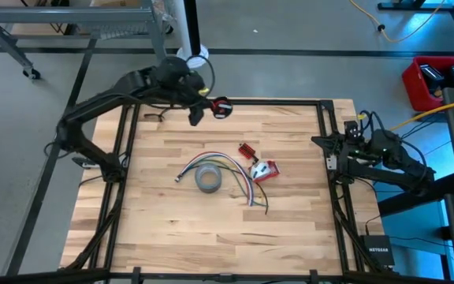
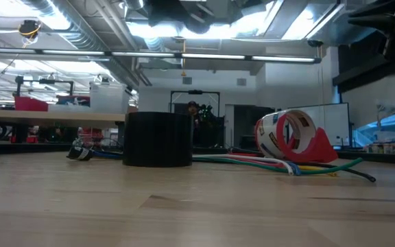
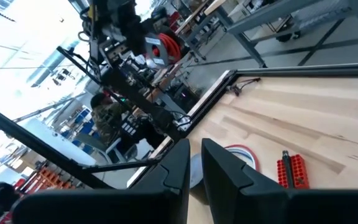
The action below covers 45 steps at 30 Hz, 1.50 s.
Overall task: Coil cords
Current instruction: Put the black spool on the table
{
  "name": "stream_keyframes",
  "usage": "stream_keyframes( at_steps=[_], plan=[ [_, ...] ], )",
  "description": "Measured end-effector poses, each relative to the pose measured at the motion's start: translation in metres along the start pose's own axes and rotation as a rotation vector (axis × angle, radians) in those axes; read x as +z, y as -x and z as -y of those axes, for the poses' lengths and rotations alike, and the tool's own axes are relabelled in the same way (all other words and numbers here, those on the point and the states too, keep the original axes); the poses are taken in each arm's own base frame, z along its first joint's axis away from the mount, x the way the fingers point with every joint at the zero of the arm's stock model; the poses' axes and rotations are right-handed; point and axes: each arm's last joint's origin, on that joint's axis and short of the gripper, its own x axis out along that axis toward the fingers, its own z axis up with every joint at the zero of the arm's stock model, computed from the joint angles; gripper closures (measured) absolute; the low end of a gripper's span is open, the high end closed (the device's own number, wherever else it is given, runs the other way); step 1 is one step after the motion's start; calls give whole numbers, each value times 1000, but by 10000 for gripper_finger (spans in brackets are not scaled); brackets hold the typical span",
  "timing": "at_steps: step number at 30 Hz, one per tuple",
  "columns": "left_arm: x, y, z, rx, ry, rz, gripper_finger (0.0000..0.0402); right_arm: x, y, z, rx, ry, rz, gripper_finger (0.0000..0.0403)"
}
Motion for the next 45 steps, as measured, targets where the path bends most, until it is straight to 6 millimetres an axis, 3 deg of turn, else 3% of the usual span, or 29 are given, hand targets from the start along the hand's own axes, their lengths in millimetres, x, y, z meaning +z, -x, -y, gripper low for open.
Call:
stream_keyframes(
  at_steps=[8,13,19,29,37,45],
  plan=[
    [-8,54,7,90,-25,19,401,0,0,0,-8,-2,7,358],
    [-15,74,10,120,-27,31,401,0,0,0,-8,-2,7,358],
    [-33,80,11,135,-28,10,401,0,0,0,-14,-2,12,358],
    [-82,74,6,165,-17,-19,401,0,0,1,-16,-5,13,358],
    [-114,79,5,162,-57,93,401,0,0,1,-16,-5,13,358],
    [-129,87,6,161,-93,208,401,0,0,1,-16,-5,13,358]
  ],
)
